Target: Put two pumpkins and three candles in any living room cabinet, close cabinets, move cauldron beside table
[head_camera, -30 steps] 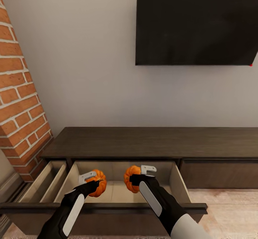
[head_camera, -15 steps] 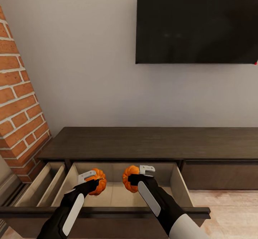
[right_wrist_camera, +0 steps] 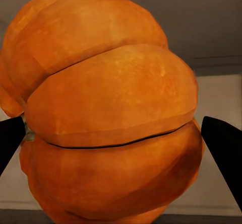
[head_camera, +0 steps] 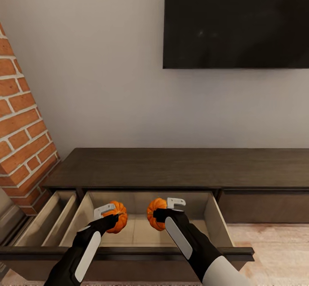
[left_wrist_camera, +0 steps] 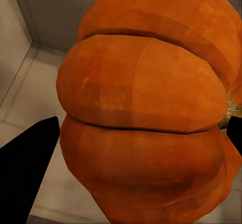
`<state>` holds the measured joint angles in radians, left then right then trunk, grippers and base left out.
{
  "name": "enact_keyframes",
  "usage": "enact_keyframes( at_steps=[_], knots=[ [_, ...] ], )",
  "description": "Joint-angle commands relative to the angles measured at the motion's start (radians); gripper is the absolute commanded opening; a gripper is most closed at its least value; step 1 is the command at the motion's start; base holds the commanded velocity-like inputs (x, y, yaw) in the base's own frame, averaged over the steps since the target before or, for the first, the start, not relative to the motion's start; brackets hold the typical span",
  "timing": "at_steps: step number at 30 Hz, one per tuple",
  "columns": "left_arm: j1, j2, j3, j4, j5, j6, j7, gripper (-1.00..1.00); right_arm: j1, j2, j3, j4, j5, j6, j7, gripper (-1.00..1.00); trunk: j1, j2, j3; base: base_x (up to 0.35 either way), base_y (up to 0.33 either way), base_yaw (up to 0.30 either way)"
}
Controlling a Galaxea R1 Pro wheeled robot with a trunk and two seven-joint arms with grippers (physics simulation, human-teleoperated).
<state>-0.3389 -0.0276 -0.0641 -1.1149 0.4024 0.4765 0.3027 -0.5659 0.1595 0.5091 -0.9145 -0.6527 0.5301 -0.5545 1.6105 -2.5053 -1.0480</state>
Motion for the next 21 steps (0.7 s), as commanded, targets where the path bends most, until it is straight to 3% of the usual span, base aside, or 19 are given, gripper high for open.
enact_keyframes(
  at_steps=[1,10,21],
  knots=[
    [0.0,0.0,-0.001,0.0,-0.002,0.0,0.002,-1.0,0.0,0.0,0.0,0.0,0.001,-0.001,-0.002,-1.0,0.0,0.0,-0.004,0.0,0.0,0.0],
    [0.0,0.001,0.002,0.0,-0.004,-0.001,0.001,-1.0,0.0,0.0,0.0,0.0,0.007,-0.003,-0.002,-1.0,0.004,-0.002,-0.039,0.0,0.0,0.0],
    [0.0,0.001,0.004,-0.004,-0.004,0.001,0.003,-1.0,0.0,0.0,0.0,0.0,0.009,-0.004,-0.003,-1.0,0.004,-0.002,-0.039,0.042,0.008,0.0]
  ],
)
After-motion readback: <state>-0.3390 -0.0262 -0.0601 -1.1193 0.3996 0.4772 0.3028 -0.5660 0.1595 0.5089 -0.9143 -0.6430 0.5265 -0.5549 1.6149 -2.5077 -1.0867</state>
